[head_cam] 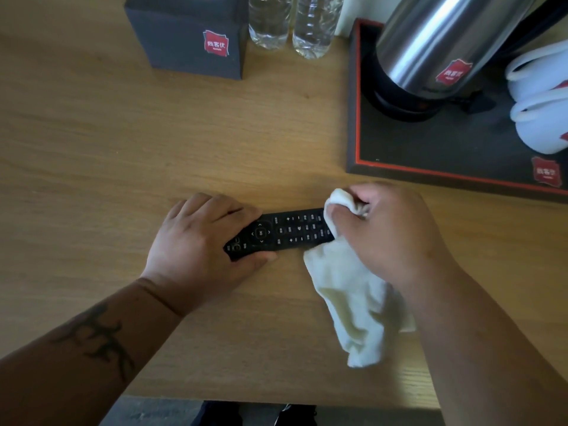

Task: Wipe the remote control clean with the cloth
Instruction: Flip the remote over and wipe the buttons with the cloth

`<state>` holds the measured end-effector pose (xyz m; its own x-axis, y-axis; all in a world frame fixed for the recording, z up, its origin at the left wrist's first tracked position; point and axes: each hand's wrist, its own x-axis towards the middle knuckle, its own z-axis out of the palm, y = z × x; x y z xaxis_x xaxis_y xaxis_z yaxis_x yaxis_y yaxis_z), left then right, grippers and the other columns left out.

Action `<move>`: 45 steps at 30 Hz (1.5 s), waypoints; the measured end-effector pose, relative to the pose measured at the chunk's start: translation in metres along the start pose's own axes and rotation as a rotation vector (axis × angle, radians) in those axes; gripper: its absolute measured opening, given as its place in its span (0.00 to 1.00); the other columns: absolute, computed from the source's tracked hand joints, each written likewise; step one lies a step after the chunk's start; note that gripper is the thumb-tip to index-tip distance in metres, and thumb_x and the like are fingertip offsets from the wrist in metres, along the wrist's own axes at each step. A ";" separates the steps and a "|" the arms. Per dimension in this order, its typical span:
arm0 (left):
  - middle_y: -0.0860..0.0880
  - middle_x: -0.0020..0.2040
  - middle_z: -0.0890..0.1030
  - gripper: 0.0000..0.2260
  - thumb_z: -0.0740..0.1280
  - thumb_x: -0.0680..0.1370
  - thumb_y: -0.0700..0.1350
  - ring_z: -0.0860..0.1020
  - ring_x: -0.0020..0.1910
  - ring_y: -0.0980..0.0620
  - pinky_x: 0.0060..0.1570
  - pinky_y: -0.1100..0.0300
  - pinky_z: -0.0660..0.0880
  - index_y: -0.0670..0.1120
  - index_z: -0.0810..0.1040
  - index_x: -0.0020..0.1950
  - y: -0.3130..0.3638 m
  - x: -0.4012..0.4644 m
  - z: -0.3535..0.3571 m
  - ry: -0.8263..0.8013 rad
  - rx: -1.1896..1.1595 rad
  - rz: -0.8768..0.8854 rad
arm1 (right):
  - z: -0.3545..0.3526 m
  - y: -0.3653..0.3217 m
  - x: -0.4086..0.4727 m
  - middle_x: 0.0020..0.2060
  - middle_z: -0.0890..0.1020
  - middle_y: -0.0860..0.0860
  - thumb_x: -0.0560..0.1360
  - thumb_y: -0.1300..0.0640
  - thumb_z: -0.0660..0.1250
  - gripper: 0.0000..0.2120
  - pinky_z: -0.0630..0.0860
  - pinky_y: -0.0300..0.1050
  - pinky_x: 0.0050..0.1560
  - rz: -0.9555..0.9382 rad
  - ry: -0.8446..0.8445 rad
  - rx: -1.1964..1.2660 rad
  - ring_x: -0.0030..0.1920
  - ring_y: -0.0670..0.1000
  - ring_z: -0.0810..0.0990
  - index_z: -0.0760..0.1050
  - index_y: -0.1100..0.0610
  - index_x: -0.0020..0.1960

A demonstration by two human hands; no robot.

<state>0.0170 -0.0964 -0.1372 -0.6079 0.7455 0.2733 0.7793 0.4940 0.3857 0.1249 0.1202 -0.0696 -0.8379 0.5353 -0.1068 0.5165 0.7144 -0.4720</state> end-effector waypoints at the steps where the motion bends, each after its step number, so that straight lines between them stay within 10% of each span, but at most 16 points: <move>1: 0.51 0.52 0.81 0.26 0.71 0.71 0.66 0.78 0.51 0.47 0.53 0.47 0.75 0.48 0.82 0.60 0.000 0.000 0.000 0.000 0.000 -0.001 | 0.004 0.003 0.000 0.28 0.75 0.54 0.73 0.49 0.66 0.13 0.72 0.50 0.30 0.003 0.031 0.014 0.31 0.53 0.72 0.76 0.59 0.39; 8: 0.50 0.52 0.81 0.27 0.71 0.71 0.66 0.78 0.50 0.46 0.51 0.46 0.75 0.48 0.82 0.60 -0.001 0.001 0.000 -0.009 -0.005 -0.002 | -0.002 0.020 -0.038 0.35 0.81 0.40 0.73 0.50 0.69 0.02 0.73 0.36 0.33 0.008 -0.132 0.083 0.37 0.40 0.78 0.81 0.46 0.45; 13: 0.50 0.52 0.81 0.27 0.71 0.70 0.66 0.78 0.51 0.47 0.52 0.47 0.75 0.48 0.83 0.59 0.000 0.001 0.001 -0.010 0.011 -0.015 | 0.002 0.002 -0.005 0.30 0.78 0.51 0.74 0.50 0.67 0.10 0.72 0.47 0.31 -0.022 0.070 0.109 0.32 0.50 0.75 0.77 0.56 0.39; 18: 0.50 0.52 0.82 0.28 0.72 0.69 0.66 0.78 0.51 0.46 0.52 0.46 0.75 0.48 0.83 0.59 -0.001 0.000 0.002 -0.005 0.016 -0.028 | 0.013 -0.011 -0.008 0.26 0.71 0.51 0.71 0.55 0.66 0.10 0.60 0.43 0.26 -0.024 0.018 -0.029 0.27 0.52 0.68 0.71 0.57 0.33; 31: 0.51 0.52 0.81 0.27 0.71 0.70 0.67 0.78 0.51 0.47 0.52 0.46 0.75 0.49 0.82 0.60 -0.002 0.000 0.001 -0.021 -0.012 -0.014 | 0.008 -0.004 -0.019 0.26 0.72 0.52 0.72 0.54 0.67 0.12 0.67 0.47 0.27 -0.021 -0.024 0.014 0.28 0.52 0.70 0.70 0.58 0.33; 45: 0.52 0.52 0.81 0.27 0.69 0.70 0.68 0.77 0.51 0.48 0.54 0.49 0.73 0.50 0.82 0.59 -0.003 0.000 0.001 -0.006 -0.024 -0.027 | 0.020 0.004 -0.020 0.46 0.78 0.45 0.73 0.51 0.69 0.09 0.74 0.41 0.36 -0.276 0.115 -0.098 0.42 0.47 0.77 0.84 0.46 0.53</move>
<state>0.0150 -0.0970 -0.1392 -0.6280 0.7346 0.2568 0.7584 0.5037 0.4137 0.1404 0.1035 -0.0873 -0.9260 0.3591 0.1163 0.2919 0.8766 -0.3826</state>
